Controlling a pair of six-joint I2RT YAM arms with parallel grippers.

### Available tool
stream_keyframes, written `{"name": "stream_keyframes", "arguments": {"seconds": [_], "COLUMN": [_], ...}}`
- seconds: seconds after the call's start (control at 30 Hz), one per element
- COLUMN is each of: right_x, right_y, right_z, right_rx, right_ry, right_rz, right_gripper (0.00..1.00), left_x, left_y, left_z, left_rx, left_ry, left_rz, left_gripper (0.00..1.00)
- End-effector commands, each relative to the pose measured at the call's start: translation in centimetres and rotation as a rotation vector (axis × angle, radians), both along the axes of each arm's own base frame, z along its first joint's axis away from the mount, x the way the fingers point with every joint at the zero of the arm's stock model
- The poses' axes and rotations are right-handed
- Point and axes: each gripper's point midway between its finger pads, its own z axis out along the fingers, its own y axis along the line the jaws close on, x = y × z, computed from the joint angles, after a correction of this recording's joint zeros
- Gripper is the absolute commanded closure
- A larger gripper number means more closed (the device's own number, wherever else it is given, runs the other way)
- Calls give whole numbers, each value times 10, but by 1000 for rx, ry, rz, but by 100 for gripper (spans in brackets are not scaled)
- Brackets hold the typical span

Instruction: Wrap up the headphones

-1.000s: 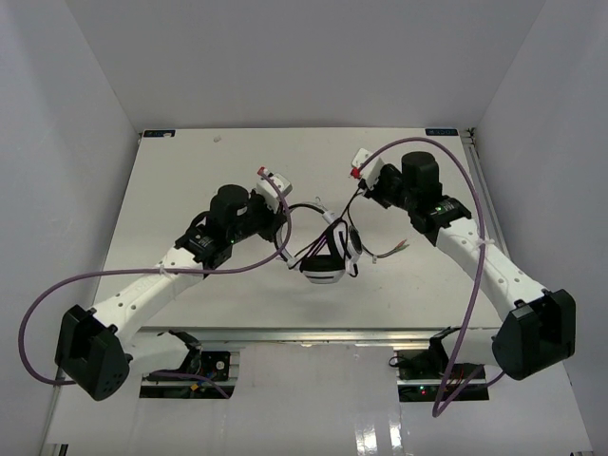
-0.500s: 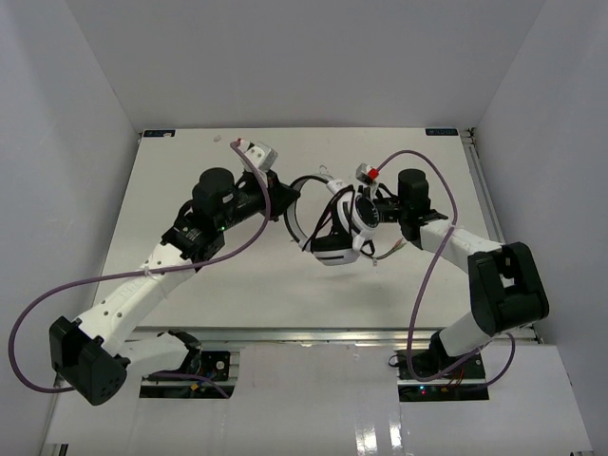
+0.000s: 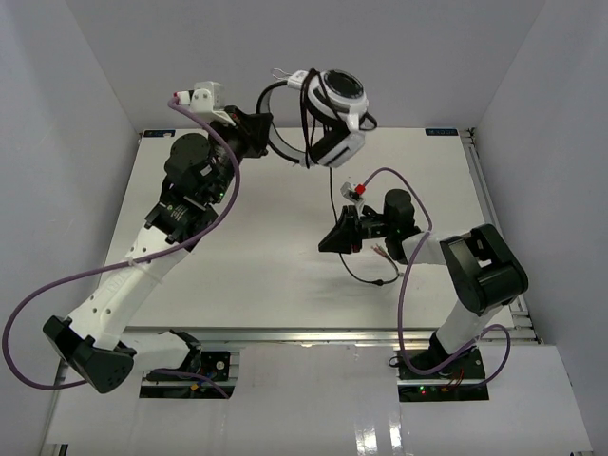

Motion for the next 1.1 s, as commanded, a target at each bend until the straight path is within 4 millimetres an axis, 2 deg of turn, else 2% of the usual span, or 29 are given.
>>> {"name": "stream_keyframes", "arguments": {"seconds": [0.0, 0.07, 0.1, 0.17, 0.23, 0.27, 0.3, 0.33, 0.37, 0.4, 0.43, 0.5, 0.57, 0.63, 0.7, 0.77, 0.8, 0.83, 0.93, 1.0, 1.07], "right_x": [-19, -24, -25, -26, -23, -17, -24, -15, -20, -17, -6, 3, 24, 50, 77, 102, 106, 111, 125, 133, 131], "right_y": [2, 5, 5, 3, -1, -4, -11, -15, -16, -20, -23, -25, -31, -38, -48, -59, -62, -63, -72, -79, -76], "right_z": [23, 25, 18, 16, 30, 46, 53, 66, 72, 86, 107, 125, 144, 159, 158, 161, 155, 156, 141, 128, 118], "right_rx": [40, 10, -36, -130, -191, -208, -235, -268, -272, -304, -330, -372, -429, -489, -577, -655, -677, -676, -689, -687, -651], "right_ry": [-126, -170, -192, -294, -422, -495, -549, -617, -654, -737, -805, -868, -962, -1053, -1109, -1181, -1183, -1189, -1139, -1090, -1045], "right_rz": [43, 52, 42, 33, -11, -55, -53, -100, -92, -122, -172, -214, -299, -401, -493, -595, -606, -621, -646, -642, -603], "right_gripper": [92, 92, 92, 92, 92, 92, 92, 92, 92, 92, 92, 92, 92, 92, 92, 91, 91, 90, 84, 81, 81], "left_x": [24, 43, 54, 76, 88, 91, 93, 96, 96, 98, 100, 96, 87, 72, 48, 23, 5, -2, -39, -54, -65], "left_y": [84, 102, 113, 131, 139, 141, 139, 137, 135, 130, 124, 114, 88, 53, 21, 0, -12, -16, -22, -23, -25], "left_z": [25, 3, -8, -42, -76, -95, -107, -123, -137, -165, -183, -218, -240, -248, -252, -243, -224, -233, -208, -198, -184], "left_rx": [-161, -86, -46, 56, 185, 272, 314, 385, 420, 482, 513, 574, 616, 645, 647, 650, 633, 634, 624, 621, 583], "left_ry": [-20, 7, 24, 90, 140, 152, 166, 185, 209, 267, 301, 370, 391, 364, 328, 253, 172, 180, 50, 17, -6], "left_rz": [480, 613, 657, 714, 731, 735, 721, 704, 687, 651, 612, 541, 387, 201, 2, -155, -257, -303, -427, -473, -504], "left_gripper": [100, 100, 100, 100, 100, 100, 100, 100, 100, 100, 100, 100, 100, 100, 100, 100, 100, 100, 100, 100, 100]}}
